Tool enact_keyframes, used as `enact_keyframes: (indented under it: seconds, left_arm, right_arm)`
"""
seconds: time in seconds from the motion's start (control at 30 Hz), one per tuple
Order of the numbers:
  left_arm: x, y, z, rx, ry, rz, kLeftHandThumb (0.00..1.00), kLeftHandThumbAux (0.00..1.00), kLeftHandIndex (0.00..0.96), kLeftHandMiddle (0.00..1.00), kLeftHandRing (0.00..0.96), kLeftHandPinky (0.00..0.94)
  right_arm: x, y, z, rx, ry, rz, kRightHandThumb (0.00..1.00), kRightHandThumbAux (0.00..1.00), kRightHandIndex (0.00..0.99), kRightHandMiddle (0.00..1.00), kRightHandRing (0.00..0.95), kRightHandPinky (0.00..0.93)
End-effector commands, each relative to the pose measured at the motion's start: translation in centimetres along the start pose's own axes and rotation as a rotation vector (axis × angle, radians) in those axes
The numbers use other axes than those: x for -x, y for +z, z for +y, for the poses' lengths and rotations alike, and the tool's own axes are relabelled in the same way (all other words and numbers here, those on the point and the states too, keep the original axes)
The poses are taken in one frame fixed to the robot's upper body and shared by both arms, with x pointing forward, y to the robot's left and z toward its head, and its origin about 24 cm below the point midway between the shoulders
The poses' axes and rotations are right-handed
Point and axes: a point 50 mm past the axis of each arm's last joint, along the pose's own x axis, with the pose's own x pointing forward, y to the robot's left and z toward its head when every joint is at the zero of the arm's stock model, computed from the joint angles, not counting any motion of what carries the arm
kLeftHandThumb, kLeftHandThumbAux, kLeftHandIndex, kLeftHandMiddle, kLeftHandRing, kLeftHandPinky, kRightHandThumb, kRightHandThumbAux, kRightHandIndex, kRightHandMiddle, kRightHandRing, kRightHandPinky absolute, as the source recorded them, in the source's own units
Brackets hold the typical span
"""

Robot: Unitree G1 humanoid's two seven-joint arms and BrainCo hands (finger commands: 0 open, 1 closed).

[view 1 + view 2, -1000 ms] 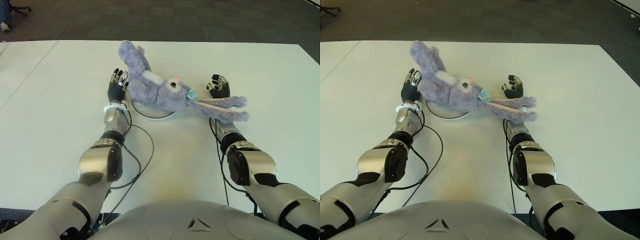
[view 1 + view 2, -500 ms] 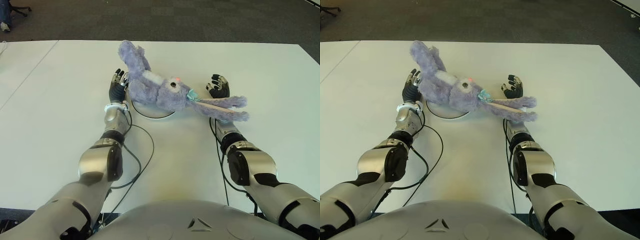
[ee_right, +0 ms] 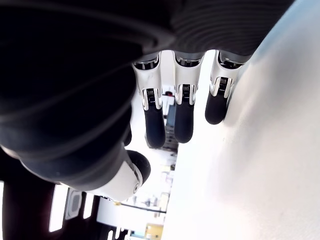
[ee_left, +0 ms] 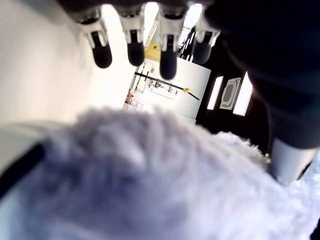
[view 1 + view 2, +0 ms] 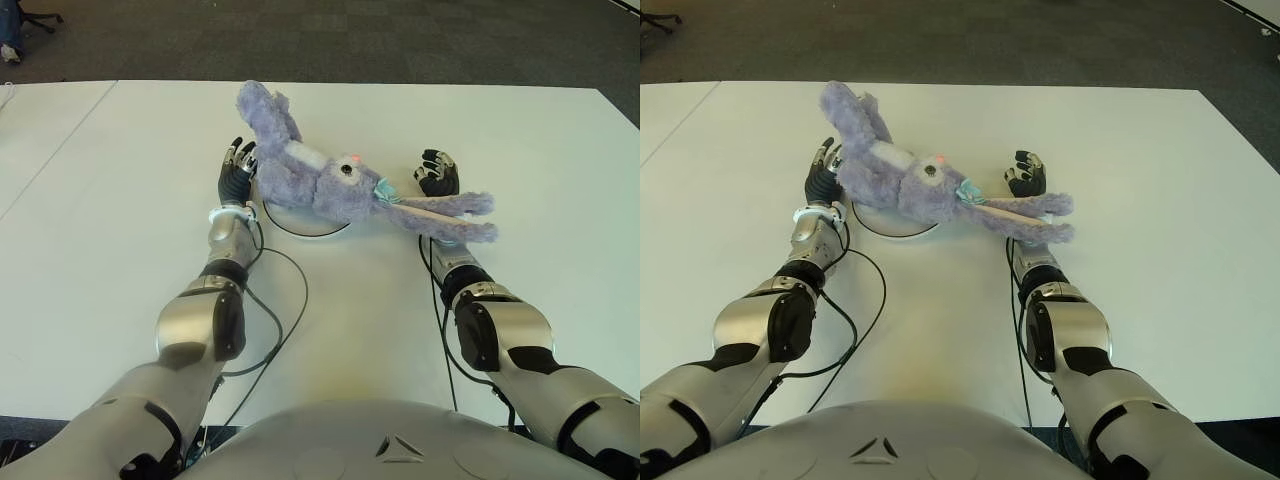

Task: Put the doll into the plate.

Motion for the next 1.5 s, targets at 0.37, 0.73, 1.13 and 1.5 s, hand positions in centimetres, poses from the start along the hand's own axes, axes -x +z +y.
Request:
enact_keyframes:
  seconds: [0.37, 0.73, 1.13, 1.5]
  left_arm:
    - [4.15, -6.79, 2.42, -0.081, 0.117, 0.315, 0.000, 0.672, 0.163, 0.214, 0.185, 0.139]
    - [4.18, -6.84, 2.58, -0.083, 0.121, 0.325, 0.000, 0.684, 0.157, 0.201, 0.170, 0.115]
    - [4.13, -6.77, 2.45, -0.088, 0.113, 0.319, 0.000, 0.724, 0.154, 0.216, 0.192, 0.179]
    - [4.15, -6.75, 2.56, -0.091, 0.112, 0.317, 0.000, 0.734, 0.139, 0.207, 0.181, 0.146]
  right_arm:
    - [6.16, -9.00, -0.01, 0.066, 0.030, 0.385, 0.578, 0.862, 0.261, 0.229, 0.172, 0.134]
    - [6.22, -9.05, -0.01, 0.053, 0.031, 0.387, 0.589, 0.863, 0.264, 0.222, 0.163, 0.129]
    - [6.28, -9.03, 0.03, 0.053, 0.015, 0.383, 0.573, 0.852, 0.267, 0.218, 0.164, 0.133]
    - [6.27, -8.96, 0.13, 0.071, 0.020, 0.375, 0.579, 0.845, 0.271, 0.242, 0.198, 0.173]
